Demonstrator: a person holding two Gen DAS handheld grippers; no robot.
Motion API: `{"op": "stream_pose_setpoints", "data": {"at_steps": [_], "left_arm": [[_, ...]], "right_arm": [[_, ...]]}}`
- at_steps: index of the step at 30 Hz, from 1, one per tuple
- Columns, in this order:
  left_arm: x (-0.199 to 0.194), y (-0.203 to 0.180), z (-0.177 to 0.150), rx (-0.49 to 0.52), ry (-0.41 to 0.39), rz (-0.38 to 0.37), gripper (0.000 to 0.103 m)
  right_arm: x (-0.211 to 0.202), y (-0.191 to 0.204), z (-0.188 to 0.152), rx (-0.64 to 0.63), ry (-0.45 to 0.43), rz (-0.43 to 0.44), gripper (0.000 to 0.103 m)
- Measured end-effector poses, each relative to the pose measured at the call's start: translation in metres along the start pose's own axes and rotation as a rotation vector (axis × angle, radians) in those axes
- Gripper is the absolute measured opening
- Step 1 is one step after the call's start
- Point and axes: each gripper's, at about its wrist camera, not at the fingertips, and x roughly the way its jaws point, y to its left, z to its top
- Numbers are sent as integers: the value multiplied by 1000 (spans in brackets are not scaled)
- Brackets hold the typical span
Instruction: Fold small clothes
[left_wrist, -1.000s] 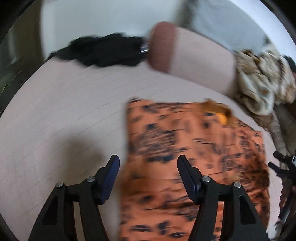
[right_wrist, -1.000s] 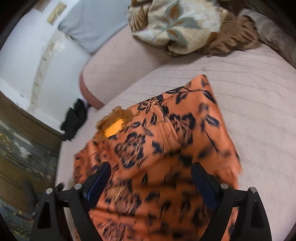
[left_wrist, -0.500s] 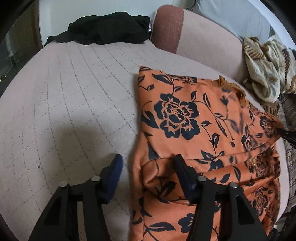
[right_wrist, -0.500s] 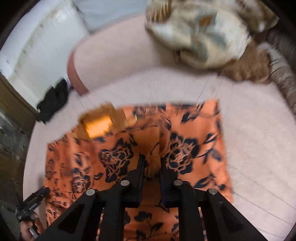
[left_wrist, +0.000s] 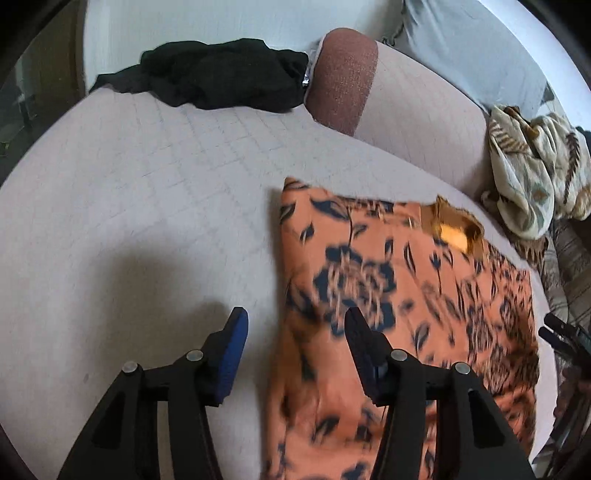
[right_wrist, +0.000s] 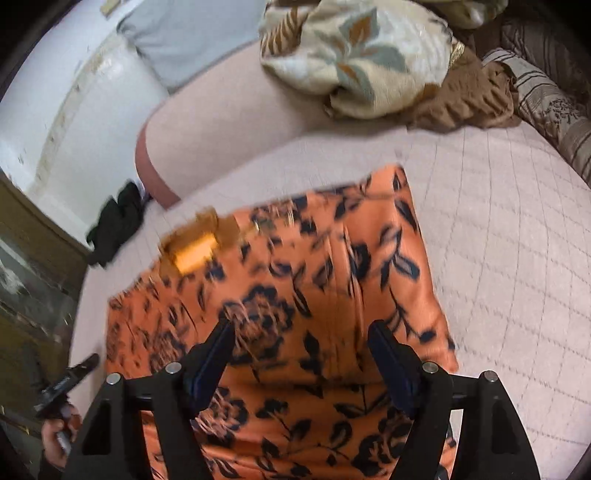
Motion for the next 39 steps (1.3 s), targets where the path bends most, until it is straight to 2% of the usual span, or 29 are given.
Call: {"op": "stream_pose_setpoints", "data": {"at_steps": [2, 4, 5, 6, 7, 8, 9, 12, 14, 15, 16, 17, 18, 19, 20, 21, 23, 25, 26, 27, 28, 29, 30, 31, 32, 33, 35, 38, 39], "left_arm": [[21, -1, 13, -5, 41, 5, 55], [35, 2, 20, -8, 77, 10, 41], [37, 1, 22, -5, 76, 16, 19], [39, -1, 25, 3, 89, 2, 10], [38, -5, 28, 11, 91, 10, 9], [34, -8, 29, 24, 67, 15, 9], [30, -10, 31, 35, 41, 22, 8], [12, -16, 31, 43, -52, 19, 8], [26, -18, 26, 81, -42, 72, 8], [43, -14, 23, 70, 1, 91, 11], [52, -6, 19, 31, 16, 77, 13], [49, -3, 19, 7, -9, 61, 14], [44, -1, 19, -17, -17, 53, 17], [40, 0, 19, -29, -27, 57, 18], [32, 1, 18, -32, -44, 70, 18], [25, 2, 18, -34, -56, 79, 18], [8, 0, 14, -47, -82, 43, 18], [-8, -8, 4, -26, -96, -8, 19], [-12, -10, -1, -10, -93, -18, 25], [-13, -15, -9, 14, -83, -20, 38], [-7, -21, -18, 39, -53, 1, 46], [2, -25, -24, 63, 0, 33, 55], [15, -25, -32, 85, 74, 62, 55], [21, -21, -39, 85, 130, 93, 54], [10, -17, -45, 75, 95, 87, 54], [1, -15, -49, 66, 77, 84, 55], [-25, -11, -61, 51, 54, 47, 56], [-68, -3, -95, 39, 28, -19, 78], [-80, 2, -111, 29, 36, -34, 80]], "right_arm": [[9, 0, 14, 2, 8, -12, 78], [21, -3, 20, -3, 19, -27, 78], [28, -2, 23, -11, 28, -37, 78], [38, -2, 24, -20, 52, -39, 77], [46, -6, 25, -27, 76, -31, 52], [55, -5, 25, -49, 111, -33, 23], [64, -2, 25, -84, 151, -60, 6], [54, 10, 29, -136, 93, -93, 6], [54, 6, 26, -109, 80, -115, 9], [68, -1, 20, -97, 139, -137, 13], [71, -6, 16, -94, 140, -120, 12], [64, -7, 16, -85, 113, -95, 14], [55, -8, 17, -61, 107, -71, 28], [45, -10, 17, -45, 104, -63, 59], [33, -10, 18, -40, 76, -74, 68], [16, -9, 18, -36, 19, -92, 69], [-9, -7, 18, -23, -46, -27, 69], [-12, -6, 12, -3, -22, 97, 70], [-5, -6, 8, 3, 18, 164, 71], [9, -10, 0, 15, 81, 205, 74], [29, -22, -7, 45, 161, 162, 67], [36, -37, -12, 110, 161, 162, 60], [25, -48, -14, 202, 111, 191, 57], [10, -51, -15, 257, 95, 195, 64], [-6, -47, -17, 246, 78, 171, 70], [-30, -38, -22, 180, 42, 140, 74], [-62, -29, -36, 95, 23, 122, 75], [-108, -42, -75, 20, 46, 81, 80], [-120, -54, -89, 17, 71, 52, 80]]}}
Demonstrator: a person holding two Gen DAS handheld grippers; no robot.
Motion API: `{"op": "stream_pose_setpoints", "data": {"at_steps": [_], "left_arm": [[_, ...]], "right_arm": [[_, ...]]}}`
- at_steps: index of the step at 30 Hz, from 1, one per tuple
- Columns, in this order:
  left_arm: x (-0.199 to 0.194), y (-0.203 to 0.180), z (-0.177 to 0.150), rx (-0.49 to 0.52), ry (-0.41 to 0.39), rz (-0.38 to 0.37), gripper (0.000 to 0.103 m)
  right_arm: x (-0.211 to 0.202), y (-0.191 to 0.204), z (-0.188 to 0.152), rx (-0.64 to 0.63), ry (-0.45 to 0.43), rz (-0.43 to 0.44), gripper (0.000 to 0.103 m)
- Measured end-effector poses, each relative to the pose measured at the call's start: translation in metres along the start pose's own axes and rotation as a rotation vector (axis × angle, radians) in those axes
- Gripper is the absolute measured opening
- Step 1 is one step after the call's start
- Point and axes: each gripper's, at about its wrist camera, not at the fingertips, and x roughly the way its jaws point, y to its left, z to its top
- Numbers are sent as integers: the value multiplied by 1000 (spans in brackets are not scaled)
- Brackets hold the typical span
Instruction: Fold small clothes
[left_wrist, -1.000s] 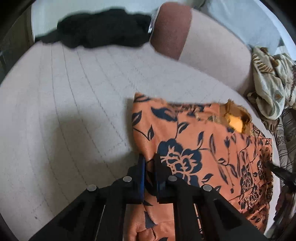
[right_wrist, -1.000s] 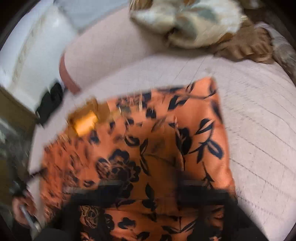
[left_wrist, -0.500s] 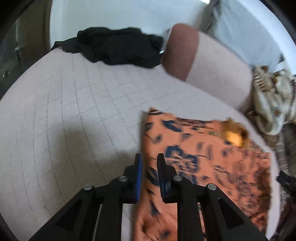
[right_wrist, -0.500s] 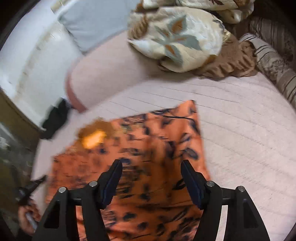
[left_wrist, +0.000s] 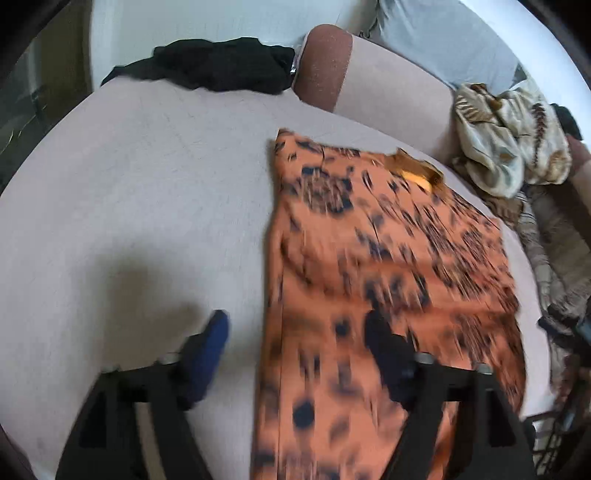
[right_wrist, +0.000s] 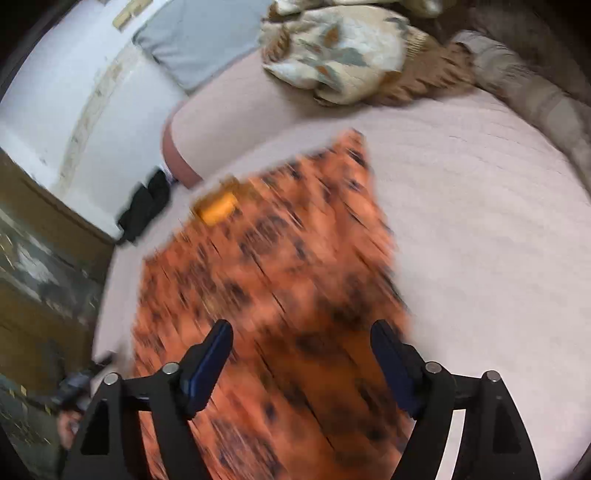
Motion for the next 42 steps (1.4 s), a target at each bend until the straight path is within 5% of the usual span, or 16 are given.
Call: {"op": "stream_pose_setpoints", "data": {"at_steps": [7, 10, 14, 18, 19, 22, 23, 31, 36, 38, 39, 40, 41, 42], "left_arm": [[-43, 10, -105, -50, 120, -80, 80], [-41, 9, -129, -65, 155, -76, 80], [-31, 1, -140, -83, 161, -56, 80], [-34, -5, -144, -63, 152, -42, 79], [-33, -7, -145, -63, 152, -64, 76], [-30, -4, -145, -64, 160, -21, 36], [-30, -2, -145, -61, 161, -20, 4], [-88, 10, -128, -105, 62, -109, 5], [-56, 25, -138, -174, 168, -48, 10], [-60, 26, -141, -208, 151, -34, 16], [-64, 23, -140, -198, 131, -43, 29], [-69, 20, -137, -177, 108, -50, 39], [-73, 17, -135, -159, 84, -47, 64], [-76, 14, -133, -144, 56, -35, 79]], "right_arm": [[-33, -77, -101, 155, 150, 7, 80], [-37, -86, -121, 224, 145, 108, 80], [-23, -77, -126, 251, 164, 138, 79], [-1, -57, -130, 214, 219, 95, 46], [2, -56, -132, 215, 223, 86, 25], [4, -61, -138, 225, 228, 78, 8], [3, -60, -138, 220, 227, 81, 7], [-70, -65, -115, 117, 140, 14, 5], [-54, -91, -122, 197, 190, 8, 13], [-60, -90, -122, 184, 142, 11, 36], [-62, -85, -121, 183, 117, 33, 76], [-63, -82, -119, 186, 101, 44, 94], [-65, -80, -117, 179, 80, 47, 94], [-61, -75, -112, 158, 74, 51, 94]]}}
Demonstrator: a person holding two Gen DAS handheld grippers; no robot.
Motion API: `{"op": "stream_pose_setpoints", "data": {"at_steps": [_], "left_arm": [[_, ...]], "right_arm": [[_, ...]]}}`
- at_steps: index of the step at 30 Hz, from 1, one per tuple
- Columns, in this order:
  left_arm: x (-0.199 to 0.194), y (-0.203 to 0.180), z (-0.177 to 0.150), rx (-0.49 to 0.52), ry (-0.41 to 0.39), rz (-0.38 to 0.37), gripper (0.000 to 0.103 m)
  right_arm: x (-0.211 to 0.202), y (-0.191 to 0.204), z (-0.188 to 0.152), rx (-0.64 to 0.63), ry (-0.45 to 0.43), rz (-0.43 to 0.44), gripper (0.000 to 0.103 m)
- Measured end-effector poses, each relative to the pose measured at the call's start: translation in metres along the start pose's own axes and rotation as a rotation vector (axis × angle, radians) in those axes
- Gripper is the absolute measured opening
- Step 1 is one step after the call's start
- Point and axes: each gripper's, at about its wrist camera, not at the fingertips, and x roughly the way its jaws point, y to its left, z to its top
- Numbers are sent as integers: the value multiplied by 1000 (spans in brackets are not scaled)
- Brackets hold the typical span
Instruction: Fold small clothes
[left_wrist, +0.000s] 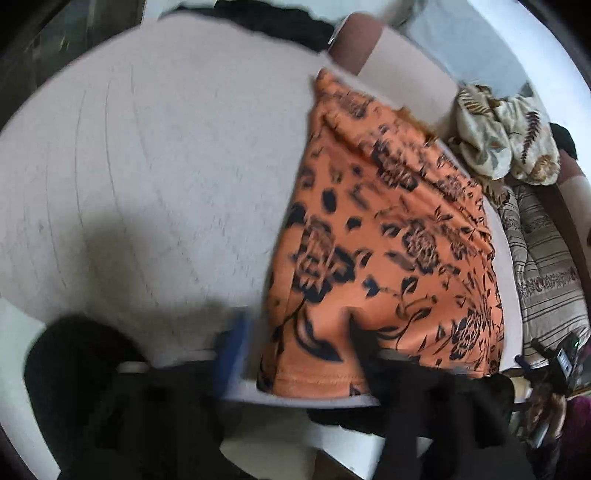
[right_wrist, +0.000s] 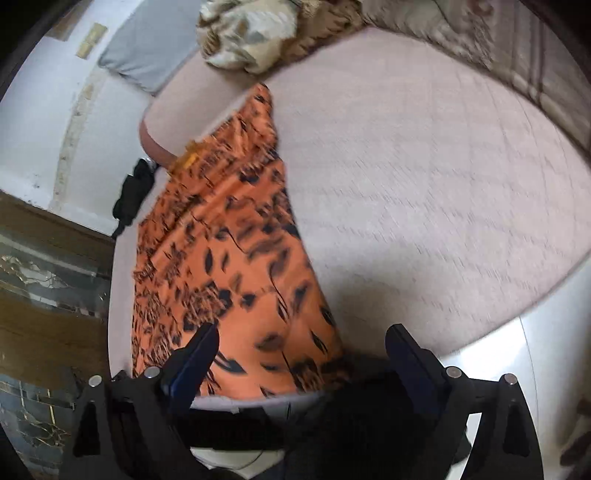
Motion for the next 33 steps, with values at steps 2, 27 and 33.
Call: {"op": "stream_pose_setpoints", "data": {"at_steps": [2, 27, 33], "left_arm": [[5, -5, 1, 26, -21, 15, 79], [39, -23, -6, 123, 84, 63, 5], [15, -20, 12, 77, 20, 14, 5]], "right_arm": [[13, 6, 6, -7, 32, 7, 92], [67, 10, -7, 3, 204, 65, 7], [43, 21, 4, -32, 143, 95, 7]]}}
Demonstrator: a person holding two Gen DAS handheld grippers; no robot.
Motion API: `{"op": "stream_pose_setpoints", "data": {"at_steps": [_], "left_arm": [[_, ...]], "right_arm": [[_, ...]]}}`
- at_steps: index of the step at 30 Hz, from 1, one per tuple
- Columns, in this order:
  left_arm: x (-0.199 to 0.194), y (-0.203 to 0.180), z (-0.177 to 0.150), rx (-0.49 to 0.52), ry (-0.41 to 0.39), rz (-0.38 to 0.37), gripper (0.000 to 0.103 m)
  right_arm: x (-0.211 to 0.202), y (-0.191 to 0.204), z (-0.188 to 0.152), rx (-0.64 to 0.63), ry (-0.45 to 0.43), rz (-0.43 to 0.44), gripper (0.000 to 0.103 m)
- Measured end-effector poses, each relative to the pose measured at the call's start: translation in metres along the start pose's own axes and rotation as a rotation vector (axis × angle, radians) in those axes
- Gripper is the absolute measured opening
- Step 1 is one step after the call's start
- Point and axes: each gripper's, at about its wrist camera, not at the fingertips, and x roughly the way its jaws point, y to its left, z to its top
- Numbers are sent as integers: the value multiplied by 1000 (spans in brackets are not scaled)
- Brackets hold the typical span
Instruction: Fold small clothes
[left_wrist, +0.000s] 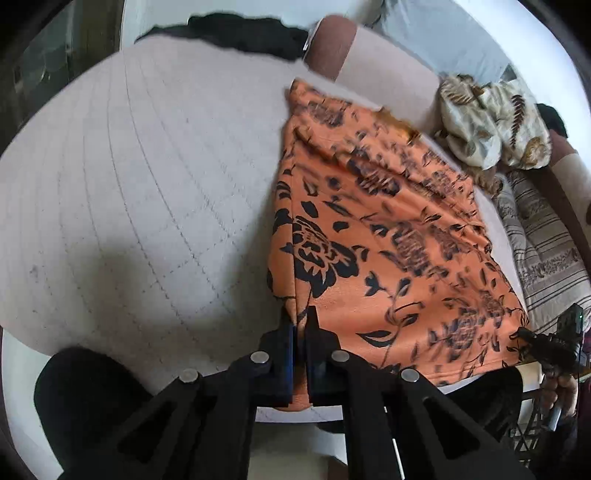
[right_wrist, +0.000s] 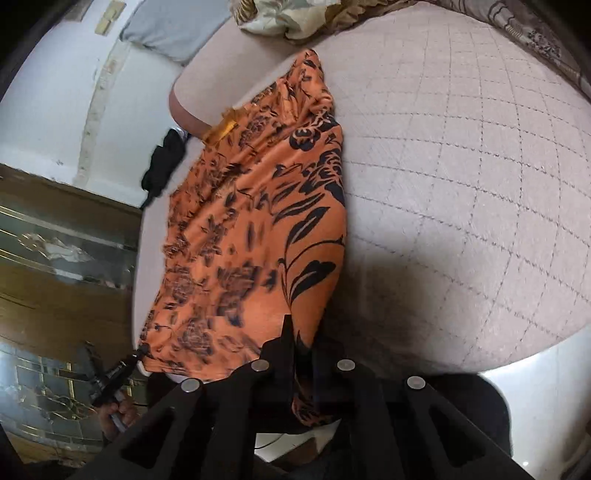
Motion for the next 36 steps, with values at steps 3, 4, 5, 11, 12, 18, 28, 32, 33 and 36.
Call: {"op": "stream_pose_setpoints", "data": {"at_steps": [3, 4, 5, 11, 12, 18, 28, 32, 33, 36], "left_arm": [[32, 17, -6, -62, 91, 11, 5], [29, 16, -7, -58, 78, 7, 5], [26, 12, -6, -42, 76, 17, 5], [31, 0, 9, -13, 93, 17, 5], [26, -1, 15, -7, 83, 10, 5], [-4, -43, 127, 78, -114, -83, 5], [154, -67, 291, 145, -158, 214, 80], [142, -35, 272, 73, -193, 130, 79], [129, -28, 266, 64, -233, 127, 79], [118, -12, 252, 40, -212, 60, 79]], "right_arm": [[32, -29, -7, 93, 74, -7, 7], [32, -33, -8, 103, 60, 14, 7], [30, -34, -9, 106, 58, 22, 7], [17, -27, 3, 121, 31, 113, 7], [12, -25, 8, 133, 16, 154, 7], [-19, 22, 104, 75, -134, 339, 7], [88, 26, 273, 182, -227, 113, 92], [90, 28, 246, 92, -259, 71, 91], [84, 34, 240, 27, -269, 47, 91], [78, 42, 236, -68, -254, -5, 91]]}}
